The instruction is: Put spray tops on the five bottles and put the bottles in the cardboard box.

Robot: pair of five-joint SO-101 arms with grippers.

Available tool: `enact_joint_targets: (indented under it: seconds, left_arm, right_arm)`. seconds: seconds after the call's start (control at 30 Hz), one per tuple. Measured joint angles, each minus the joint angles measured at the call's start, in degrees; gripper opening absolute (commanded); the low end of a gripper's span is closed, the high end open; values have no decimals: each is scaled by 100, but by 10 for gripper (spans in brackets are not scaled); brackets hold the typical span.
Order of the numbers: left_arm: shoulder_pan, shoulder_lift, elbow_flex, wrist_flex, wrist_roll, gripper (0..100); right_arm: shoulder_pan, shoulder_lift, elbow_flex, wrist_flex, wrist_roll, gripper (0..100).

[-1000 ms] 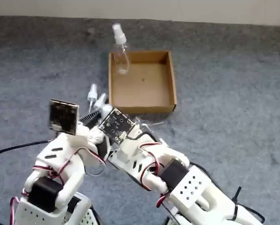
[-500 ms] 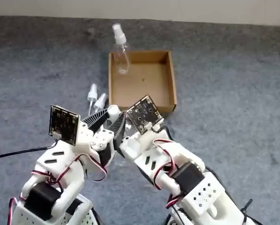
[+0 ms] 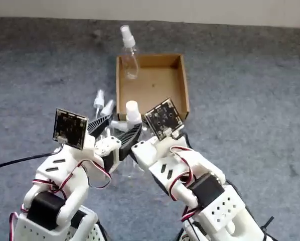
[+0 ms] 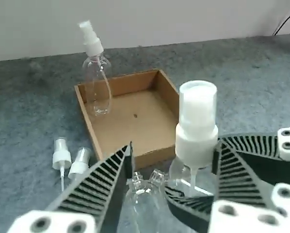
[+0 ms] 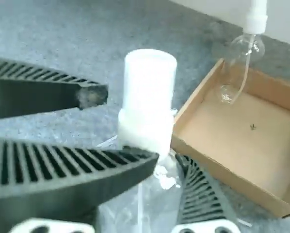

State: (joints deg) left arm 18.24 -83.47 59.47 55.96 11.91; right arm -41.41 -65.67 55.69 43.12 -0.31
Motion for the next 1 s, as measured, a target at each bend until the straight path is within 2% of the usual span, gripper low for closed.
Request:
enact_joint_targets:
  seconds: [0.17,0.33,0.53,0.77,0.87,1.0]
  left_arm:
    - [-422,0,-70,9,-9,220]
    - [-835,62,-88,9,-44,222]
    - [-1055,18,88,9,-62,224]
    - [-1020,70,932,-237,-826,254]
    - [-642,70,993,-281,-1073,303]
    - [-387,70,1037,-308,-1125,305]
  right_arm:
    - [185,-53,0,-70,0,4]
    - [905,-9,0,-475,0,4]
    - [1407,1222,-686,-677,-9,4]
    - [1389,2831,-2585,-677,-26,4]
    - [1152,3490,-3182,-466,-141,4]
    - [782,4185,-3596,-132,-413,4]
